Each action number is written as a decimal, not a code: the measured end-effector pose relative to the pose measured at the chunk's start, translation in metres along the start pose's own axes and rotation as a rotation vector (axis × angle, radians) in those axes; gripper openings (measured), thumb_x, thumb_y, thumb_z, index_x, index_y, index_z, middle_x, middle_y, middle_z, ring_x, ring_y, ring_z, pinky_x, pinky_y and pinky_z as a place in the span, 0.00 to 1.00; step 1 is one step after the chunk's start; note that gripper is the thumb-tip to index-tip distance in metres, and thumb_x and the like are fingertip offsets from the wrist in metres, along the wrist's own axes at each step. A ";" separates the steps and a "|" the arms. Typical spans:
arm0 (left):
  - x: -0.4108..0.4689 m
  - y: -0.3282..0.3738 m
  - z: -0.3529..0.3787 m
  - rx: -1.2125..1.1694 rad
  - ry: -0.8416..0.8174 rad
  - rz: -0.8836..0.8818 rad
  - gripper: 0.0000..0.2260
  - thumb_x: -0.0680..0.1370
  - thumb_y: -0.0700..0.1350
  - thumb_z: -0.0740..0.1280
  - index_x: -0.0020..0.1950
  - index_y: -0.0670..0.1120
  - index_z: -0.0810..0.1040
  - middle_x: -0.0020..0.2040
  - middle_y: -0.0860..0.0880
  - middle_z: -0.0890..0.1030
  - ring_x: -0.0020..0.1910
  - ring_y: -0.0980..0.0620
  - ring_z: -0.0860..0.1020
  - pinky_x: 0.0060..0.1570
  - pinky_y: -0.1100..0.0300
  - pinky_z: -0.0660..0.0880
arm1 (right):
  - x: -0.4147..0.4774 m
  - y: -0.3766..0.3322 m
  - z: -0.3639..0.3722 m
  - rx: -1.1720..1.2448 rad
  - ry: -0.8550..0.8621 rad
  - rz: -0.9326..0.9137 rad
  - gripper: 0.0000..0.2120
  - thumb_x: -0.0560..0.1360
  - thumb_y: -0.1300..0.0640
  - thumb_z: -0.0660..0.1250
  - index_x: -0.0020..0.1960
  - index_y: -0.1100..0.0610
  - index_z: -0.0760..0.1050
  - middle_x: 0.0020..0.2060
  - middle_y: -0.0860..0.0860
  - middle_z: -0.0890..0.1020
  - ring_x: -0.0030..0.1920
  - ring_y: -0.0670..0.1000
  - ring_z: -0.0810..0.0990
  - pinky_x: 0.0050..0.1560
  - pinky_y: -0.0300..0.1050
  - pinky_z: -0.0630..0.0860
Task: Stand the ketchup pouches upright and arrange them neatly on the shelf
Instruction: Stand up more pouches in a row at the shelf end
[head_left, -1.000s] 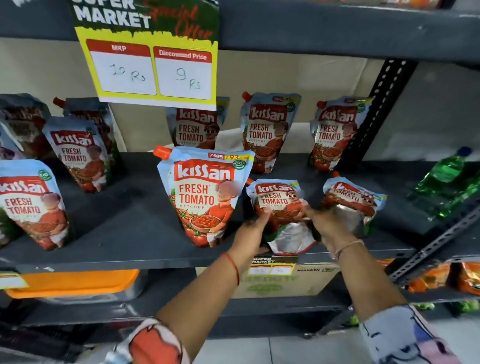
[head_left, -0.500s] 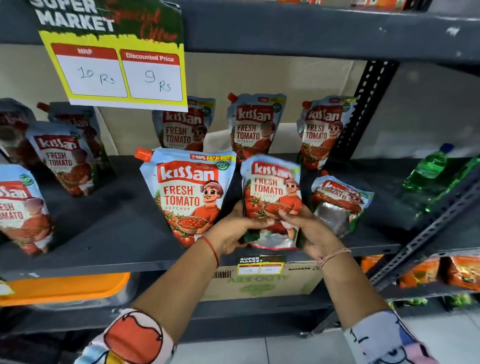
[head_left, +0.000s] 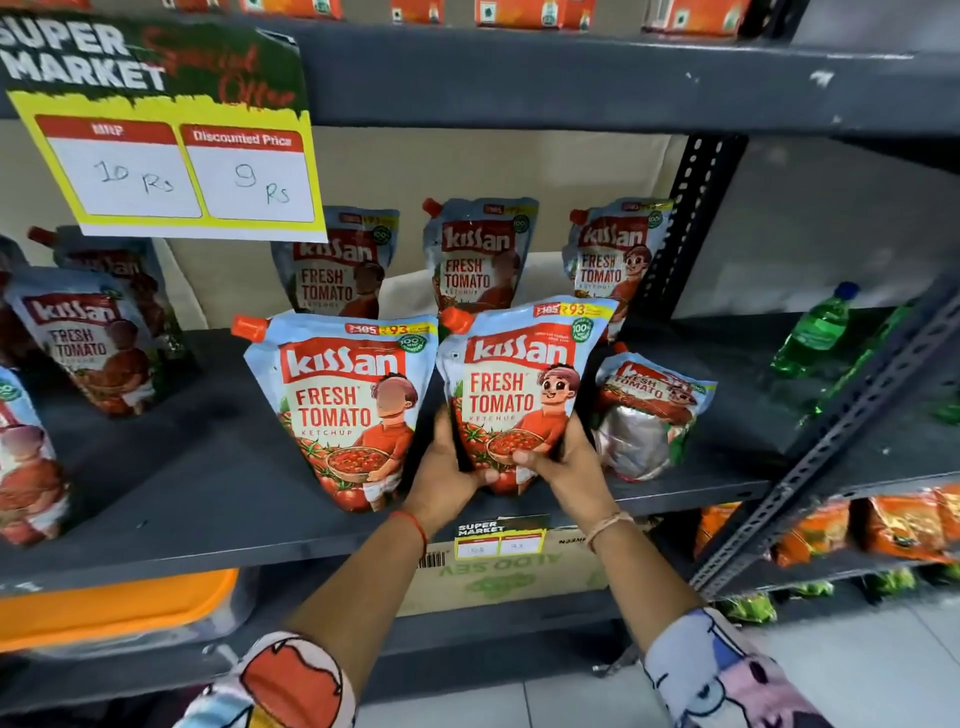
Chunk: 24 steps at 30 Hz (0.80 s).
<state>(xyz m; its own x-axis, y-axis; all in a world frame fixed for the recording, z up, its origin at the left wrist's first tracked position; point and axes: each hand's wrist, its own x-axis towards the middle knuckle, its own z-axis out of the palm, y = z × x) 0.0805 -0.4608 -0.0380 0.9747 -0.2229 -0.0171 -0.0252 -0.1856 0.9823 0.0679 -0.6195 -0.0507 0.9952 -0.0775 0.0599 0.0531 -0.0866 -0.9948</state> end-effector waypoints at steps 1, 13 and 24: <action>-0.001 -0.004 0.001 -0.003 0.002 0.001 0.42 0.67 0.33 0.71 0.72 0.50 0.50 0.61 0.52 0.70 0.64 0.53 0.67 0.64 0.56 0.64 | -0.003 0.001 -0.002 -0.014 0.006 -0.004 0.33 0.65 0.61 0.74 0.66 0.53 0.64 0.59 0.50 0.77 0.61 0.49 0.75 0.64 0.56 0.72; -0.040 0.011 0.089 0.444 0.011 0.349 0.25 0.75 0.61 0.55 0.60 0.43 0.72 0.58 0.43 0.75 0.60 0.52 0.69 0.60 0.65 0.61 | -0.016 -0.019 -0.079 -0.282 0.894 0.189 0.31 0.72 0.39 0.61 0.61 0.65 0.68 0.60 0.65 0.69 0.61 0.63 0.70 0.59 0.52 0.68; 0.047 0.049 0.153 -0.427 0.008 -0.495 0.34 0.64 0.72 0.60 0.55 0.46 0.78 0.60 0.44 0.79 0.58 0.45 0.77 0.64 0.48 0.70 | 0.013 -0.024 -0.136 0.254 0.413 0.628 0.19 0.68 0.57 0.71 0.56 0.62 0.74 0.46 0.57 0.82 0.49 0.57 0.80 0.47 0.52 0.77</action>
<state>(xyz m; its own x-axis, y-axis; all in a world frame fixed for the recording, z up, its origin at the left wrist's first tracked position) 0.0909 -0.6265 -0.0196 0.8500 -0.2013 -0.4868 0.5161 0.1323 0.8463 0.0683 -0.7532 -0.0144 0.7369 -0.4034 -0.5424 -0.4411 0.3210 -0.8381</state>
